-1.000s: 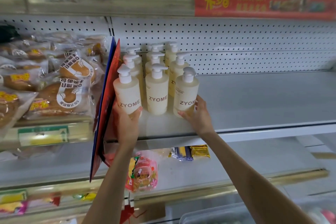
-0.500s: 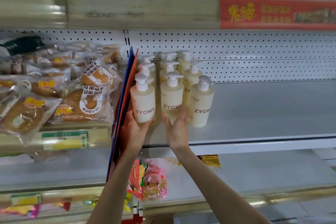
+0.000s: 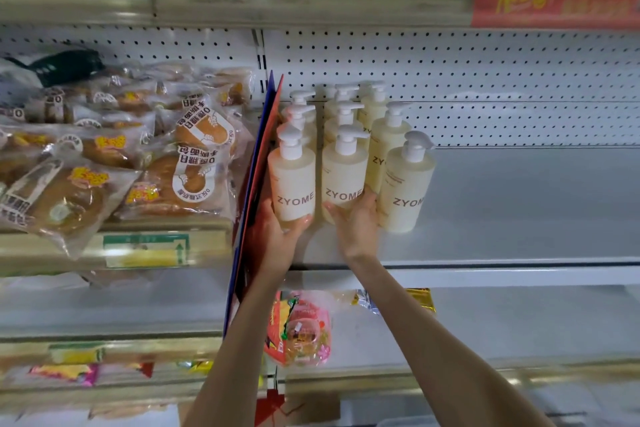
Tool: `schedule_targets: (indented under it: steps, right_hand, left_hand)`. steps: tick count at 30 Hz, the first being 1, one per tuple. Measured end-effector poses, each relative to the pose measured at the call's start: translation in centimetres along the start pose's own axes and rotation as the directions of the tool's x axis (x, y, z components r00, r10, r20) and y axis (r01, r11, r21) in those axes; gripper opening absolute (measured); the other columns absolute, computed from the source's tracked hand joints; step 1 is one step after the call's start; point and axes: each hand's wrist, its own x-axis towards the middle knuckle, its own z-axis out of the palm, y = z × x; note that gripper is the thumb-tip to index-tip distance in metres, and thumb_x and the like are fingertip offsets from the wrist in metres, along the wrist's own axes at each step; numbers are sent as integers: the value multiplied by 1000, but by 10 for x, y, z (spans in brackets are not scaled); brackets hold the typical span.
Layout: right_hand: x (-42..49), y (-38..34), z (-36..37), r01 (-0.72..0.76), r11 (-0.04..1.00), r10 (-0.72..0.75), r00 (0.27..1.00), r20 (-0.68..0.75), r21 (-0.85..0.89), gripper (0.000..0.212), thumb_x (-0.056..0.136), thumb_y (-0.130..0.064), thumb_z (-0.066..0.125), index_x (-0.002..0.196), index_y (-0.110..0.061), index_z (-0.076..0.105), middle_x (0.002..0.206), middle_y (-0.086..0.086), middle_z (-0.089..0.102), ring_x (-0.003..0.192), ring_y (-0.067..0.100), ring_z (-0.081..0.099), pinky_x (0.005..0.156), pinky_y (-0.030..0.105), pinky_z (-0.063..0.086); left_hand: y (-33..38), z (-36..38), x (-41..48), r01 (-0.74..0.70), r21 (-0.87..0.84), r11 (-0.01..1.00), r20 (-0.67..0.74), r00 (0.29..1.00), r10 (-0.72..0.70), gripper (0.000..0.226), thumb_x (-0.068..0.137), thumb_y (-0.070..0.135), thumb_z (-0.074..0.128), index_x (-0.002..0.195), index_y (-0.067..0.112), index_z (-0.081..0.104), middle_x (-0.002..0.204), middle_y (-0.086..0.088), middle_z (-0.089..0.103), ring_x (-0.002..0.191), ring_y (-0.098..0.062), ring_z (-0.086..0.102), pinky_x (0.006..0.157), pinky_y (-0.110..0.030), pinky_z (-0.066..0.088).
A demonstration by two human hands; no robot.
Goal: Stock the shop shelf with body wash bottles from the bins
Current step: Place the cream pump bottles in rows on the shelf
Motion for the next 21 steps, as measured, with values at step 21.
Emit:
schedule_targets:
  steps: [21]
  right_hand:
    - [-6,1,-1,82,996,-82,997,-1,-26,69,83,-14,70,138,2,30,136,16,42,130,29,37,111,42,31]
  left_hand:
    - [-12,3,4,-48,122,991,-11,999,50,66,81,41,71,133,13,43,130,-6,59,114,-29,57,87,-32,39]
